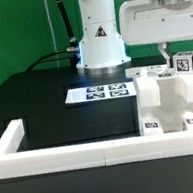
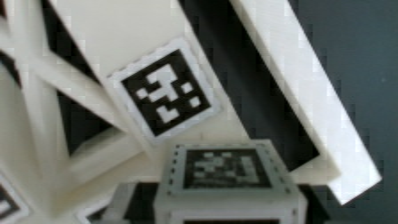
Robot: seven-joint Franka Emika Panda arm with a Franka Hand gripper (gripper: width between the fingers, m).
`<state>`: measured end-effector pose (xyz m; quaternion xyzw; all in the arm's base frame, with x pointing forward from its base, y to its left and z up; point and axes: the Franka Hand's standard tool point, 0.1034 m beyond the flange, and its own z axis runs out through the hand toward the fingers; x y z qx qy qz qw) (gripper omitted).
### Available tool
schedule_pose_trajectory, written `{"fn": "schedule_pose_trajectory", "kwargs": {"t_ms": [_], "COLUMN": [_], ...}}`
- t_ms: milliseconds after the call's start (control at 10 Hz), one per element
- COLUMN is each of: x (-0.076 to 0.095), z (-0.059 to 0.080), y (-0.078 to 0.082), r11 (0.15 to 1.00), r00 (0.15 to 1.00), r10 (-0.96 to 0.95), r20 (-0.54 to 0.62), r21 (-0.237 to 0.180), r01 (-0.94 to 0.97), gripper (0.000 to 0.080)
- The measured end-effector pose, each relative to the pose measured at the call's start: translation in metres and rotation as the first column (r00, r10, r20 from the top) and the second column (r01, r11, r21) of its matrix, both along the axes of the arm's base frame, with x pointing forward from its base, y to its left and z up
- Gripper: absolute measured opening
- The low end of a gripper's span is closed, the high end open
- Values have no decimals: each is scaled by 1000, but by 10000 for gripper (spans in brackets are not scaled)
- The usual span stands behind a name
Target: Assemble chair
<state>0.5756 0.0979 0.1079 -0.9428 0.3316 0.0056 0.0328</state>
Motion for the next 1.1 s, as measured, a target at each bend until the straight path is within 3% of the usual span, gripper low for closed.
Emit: {"fn": "schedule_pose_trajectory", "kwargs": {"t_ms": [300, 900, 1100], "x": [0, 0, -1], "z": [0, 0, 0], "y": [1, 5, 5], "r11": [976, 841, 868], "r00": [976, 840, 867], "r10": [-219, -541, -497], "r20": [-15, -38, -35], "r21": [2, -3, -2], "r01": [219, 541, 497], "gripper": [271, 271, 499]}}
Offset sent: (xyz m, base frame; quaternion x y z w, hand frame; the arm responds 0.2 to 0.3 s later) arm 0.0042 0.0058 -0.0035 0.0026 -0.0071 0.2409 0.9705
